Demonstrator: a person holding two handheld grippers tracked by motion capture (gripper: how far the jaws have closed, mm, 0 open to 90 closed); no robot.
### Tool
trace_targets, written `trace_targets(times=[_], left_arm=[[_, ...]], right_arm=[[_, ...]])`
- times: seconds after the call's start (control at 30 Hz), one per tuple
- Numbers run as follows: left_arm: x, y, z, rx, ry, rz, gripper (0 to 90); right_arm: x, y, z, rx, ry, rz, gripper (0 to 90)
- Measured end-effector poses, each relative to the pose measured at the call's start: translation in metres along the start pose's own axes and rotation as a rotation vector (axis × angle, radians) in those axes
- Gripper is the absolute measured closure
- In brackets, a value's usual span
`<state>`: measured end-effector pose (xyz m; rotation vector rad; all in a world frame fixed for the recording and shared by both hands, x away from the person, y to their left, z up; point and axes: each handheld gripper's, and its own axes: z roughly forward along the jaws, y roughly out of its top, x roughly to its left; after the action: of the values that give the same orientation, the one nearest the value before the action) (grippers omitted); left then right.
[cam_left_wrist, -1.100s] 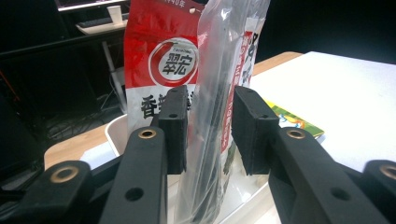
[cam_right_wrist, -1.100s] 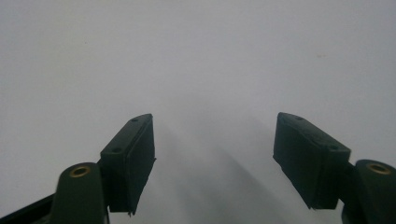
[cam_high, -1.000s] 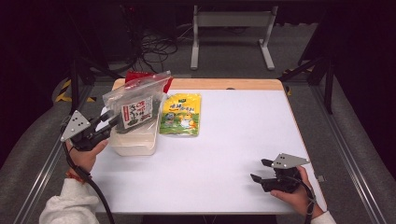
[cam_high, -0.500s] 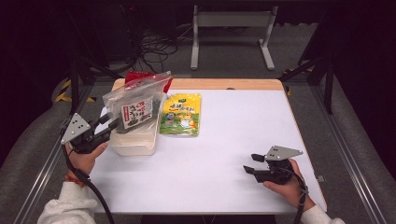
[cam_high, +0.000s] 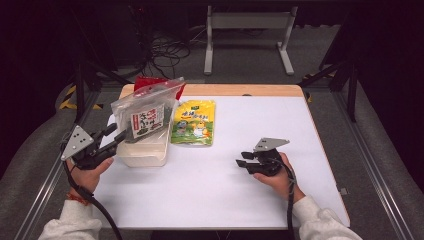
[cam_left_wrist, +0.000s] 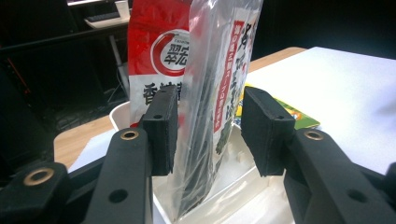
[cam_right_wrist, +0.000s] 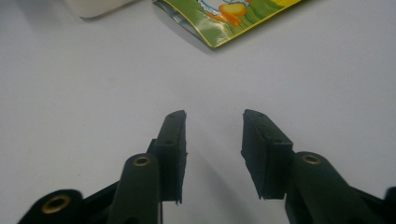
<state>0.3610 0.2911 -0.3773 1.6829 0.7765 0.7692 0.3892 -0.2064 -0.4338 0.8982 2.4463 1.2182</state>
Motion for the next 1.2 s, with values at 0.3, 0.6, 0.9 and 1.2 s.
trace_targets(times=[0.3, 0.6, 0.9, 1.2], left_arm=[[-0.002, -0.003, 0.000, 0.021, 0.021, -0.016, 54.7], [-0.004, -0.007, -0.003, 0.037, 0.000, -0.014, 56.9], [-0.014, -0.009, -0.008, 0.055, -0.003, -0.017, 52.3], [-0.041, -0.010, -0.010, 0.088, -0.049, -0.005, 45.0]], right_arm=[[-0.005, 0.021, 0.041, 0.023, -0.002, 0.024, 50.4], [-0.006, 0.038, 0.062, 0.021, -0.019, 0.006, 48.8], [-0.005, 0.044, 0.071, 0.033, -0.025, -0.005, 47.8], [-0.005, 0.049, 0.083, 0.049, -0.040, -0.011, 49.3]])
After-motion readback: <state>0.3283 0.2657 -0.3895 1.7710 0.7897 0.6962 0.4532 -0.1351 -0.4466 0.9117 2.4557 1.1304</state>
